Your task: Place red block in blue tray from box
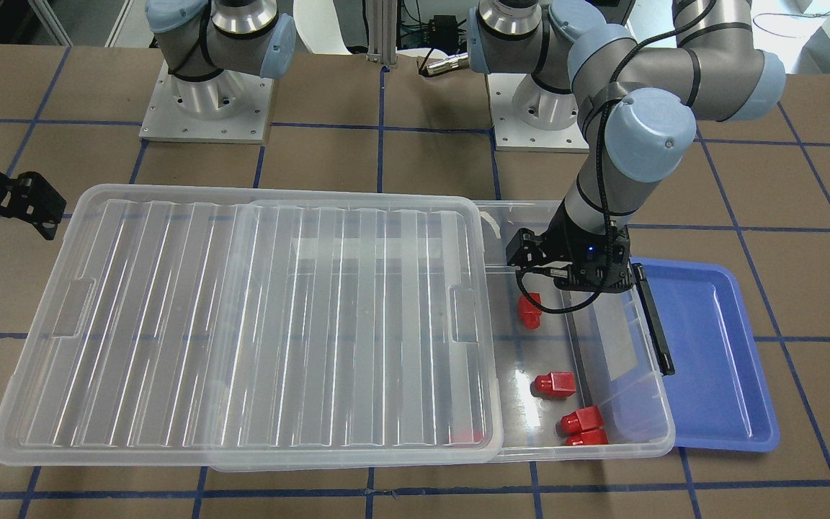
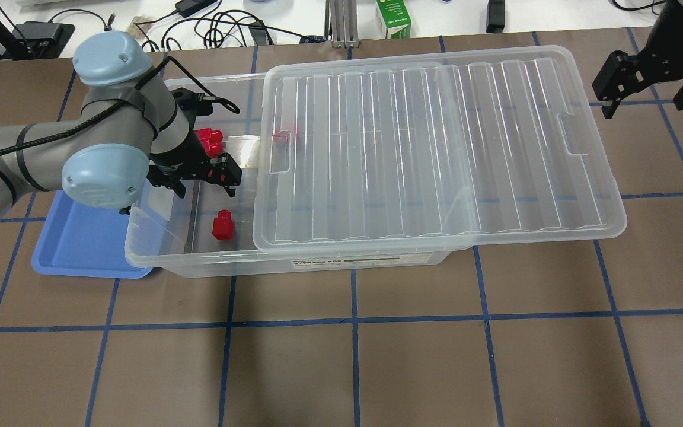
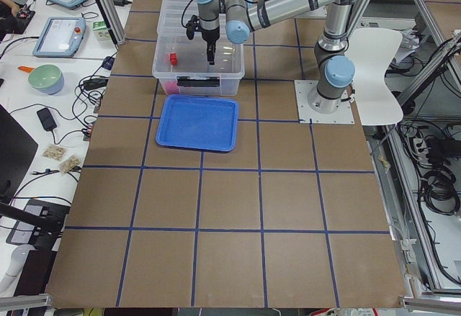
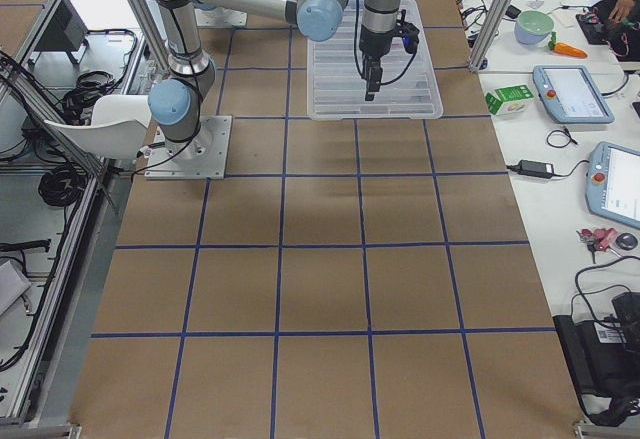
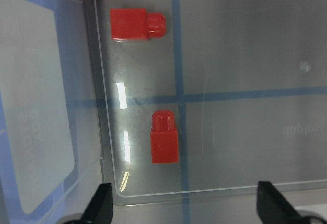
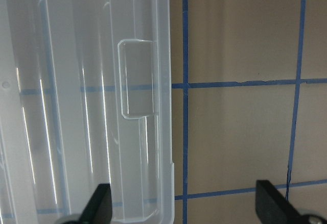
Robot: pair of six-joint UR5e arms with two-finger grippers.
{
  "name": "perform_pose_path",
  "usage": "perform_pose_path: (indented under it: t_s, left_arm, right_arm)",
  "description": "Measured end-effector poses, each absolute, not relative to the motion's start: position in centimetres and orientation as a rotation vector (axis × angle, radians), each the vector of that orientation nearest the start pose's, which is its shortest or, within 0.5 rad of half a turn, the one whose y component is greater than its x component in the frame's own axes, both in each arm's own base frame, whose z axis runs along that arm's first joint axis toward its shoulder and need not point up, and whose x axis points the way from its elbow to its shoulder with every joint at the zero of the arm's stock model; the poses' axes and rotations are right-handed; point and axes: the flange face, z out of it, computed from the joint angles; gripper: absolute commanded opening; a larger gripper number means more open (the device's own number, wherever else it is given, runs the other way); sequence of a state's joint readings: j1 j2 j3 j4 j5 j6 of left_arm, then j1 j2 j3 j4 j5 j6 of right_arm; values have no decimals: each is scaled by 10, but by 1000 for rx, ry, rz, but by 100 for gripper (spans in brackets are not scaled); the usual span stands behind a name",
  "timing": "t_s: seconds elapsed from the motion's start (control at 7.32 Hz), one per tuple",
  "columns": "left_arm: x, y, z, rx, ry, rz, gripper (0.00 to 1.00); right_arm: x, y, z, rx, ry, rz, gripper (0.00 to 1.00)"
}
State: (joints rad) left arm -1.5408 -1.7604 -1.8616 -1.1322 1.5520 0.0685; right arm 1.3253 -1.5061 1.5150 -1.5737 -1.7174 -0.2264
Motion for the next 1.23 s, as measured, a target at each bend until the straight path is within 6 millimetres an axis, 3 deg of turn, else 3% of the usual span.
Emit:
perform_pose_path:
  t_s: [0.68, 1.23]
  left_arm:
    - [-117, -527, 238, 50, 3160, 106, 100]
    - [-116, -528, 211, 26, 3159, 158, 100]
  right_arm:
    - [-9, -533, 474, 37, 3241, 83, 100]
    - [-7, -535, 470, 42, 3219, 87, 100]
